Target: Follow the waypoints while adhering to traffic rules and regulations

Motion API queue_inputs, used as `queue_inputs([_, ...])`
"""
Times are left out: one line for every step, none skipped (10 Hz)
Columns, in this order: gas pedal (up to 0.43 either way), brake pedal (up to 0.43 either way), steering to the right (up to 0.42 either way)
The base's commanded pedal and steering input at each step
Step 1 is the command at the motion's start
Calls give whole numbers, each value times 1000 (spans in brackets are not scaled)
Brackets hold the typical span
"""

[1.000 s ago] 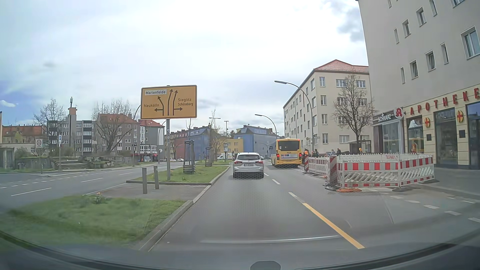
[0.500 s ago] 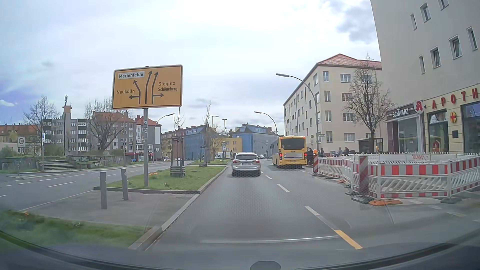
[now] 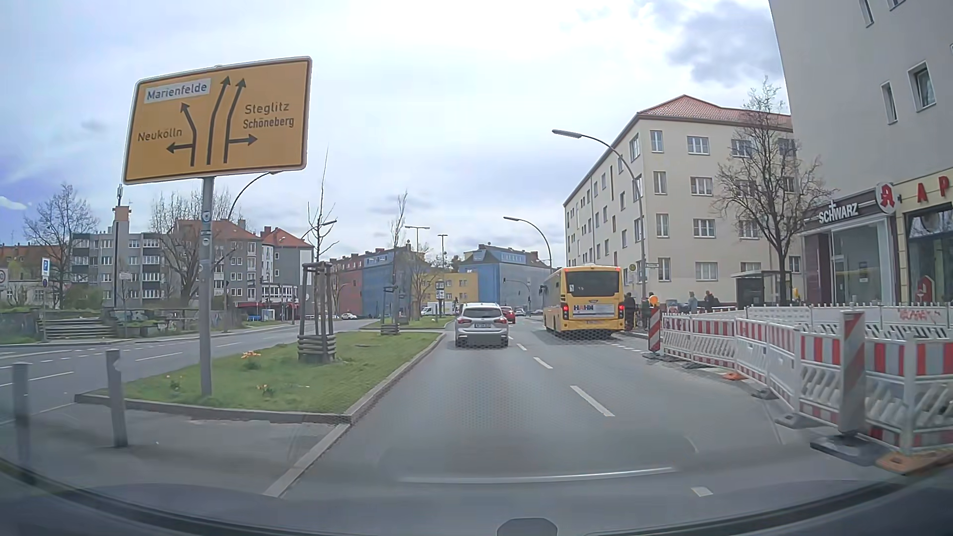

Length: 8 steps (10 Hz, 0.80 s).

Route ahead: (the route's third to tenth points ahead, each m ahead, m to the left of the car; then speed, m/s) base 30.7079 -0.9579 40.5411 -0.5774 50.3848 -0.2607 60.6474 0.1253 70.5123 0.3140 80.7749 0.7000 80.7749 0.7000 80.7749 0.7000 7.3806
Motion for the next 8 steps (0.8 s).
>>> queue_inputs([197, 0, 5])
queue_inputs([209, 0, 4])
queue_inputs([209, 0, 1])
queue_inputs([220, 0, -2])
queue_inputs([228, 0, -2])
queue_inputs([228, 0, -2])
queue_inputs([228, 0, -3])
queue_inputs([228, 0, -3])
